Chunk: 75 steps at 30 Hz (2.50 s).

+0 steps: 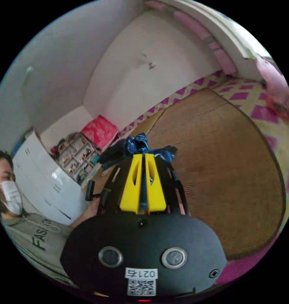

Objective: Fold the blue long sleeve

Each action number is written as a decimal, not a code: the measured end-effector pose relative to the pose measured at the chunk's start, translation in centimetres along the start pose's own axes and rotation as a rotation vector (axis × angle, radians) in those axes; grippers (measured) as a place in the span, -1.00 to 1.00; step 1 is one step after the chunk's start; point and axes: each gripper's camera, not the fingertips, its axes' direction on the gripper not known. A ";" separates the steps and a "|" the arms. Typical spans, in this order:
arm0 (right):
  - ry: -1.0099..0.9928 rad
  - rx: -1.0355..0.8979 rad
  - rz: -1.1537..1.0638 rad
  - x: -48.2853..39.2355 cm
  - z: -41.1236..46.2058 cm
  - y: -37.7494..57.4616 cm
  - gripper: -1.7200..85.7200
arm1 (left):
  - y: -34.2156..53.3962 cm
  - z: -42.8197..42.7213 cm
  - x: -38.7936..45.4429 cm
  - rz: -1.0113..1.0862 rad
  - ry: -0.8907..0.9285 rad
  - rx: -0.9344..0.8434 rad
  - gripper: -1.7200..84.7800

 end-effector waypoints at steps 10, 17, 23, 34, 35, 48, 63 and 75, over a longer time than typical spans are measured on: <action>0.014 -0.049 0.336 16.4 -8.4 7.0 -0.96 | -3.0 1.0 -1.6 0.002 -0.007 -0.001 -0.97; 0.236 -0.047 0.061 15.2 -7.7 -2.1 -0.81 | -6.0 -3.8 -2.7 0.041 0.071 0.224 -0.86; 0.308 -0.309 -0.014 22.4 2.4 -14.7 -0.69 | -18.0 1.4 -6.2 0.059 0.149 0.024 -0.65; -0.100 -0.628 0.114 34.1 14.5 -22.9 -0.80 | -28.1 13.3 -9.9 0.064 0.143 -0.169 -0.88; -0.106 -0.650 0.112 34.7 15.4 -23.4 -0.83 | -28.9 13.8 -10.3 0.053 0.164 -0.192 -0.92; 0.032 -0.480 -0.103 29.7 23.6 -38.0 -0.92 | -40.6 10.3 -11.5 0.068 0.043 0.153 -0.97; 0.108 -0.436 0.070 36.2 32.9 -40.7 -0.71 | -45.5 15.6 -17.5 -0.002 -0.006 0.156 -0.77; 0.117 -0.370 0.004 33.0 32.8 -41.9 -0.89 | -49.8 19.8 -11.4 0.163 -0.078 0.058 -0.97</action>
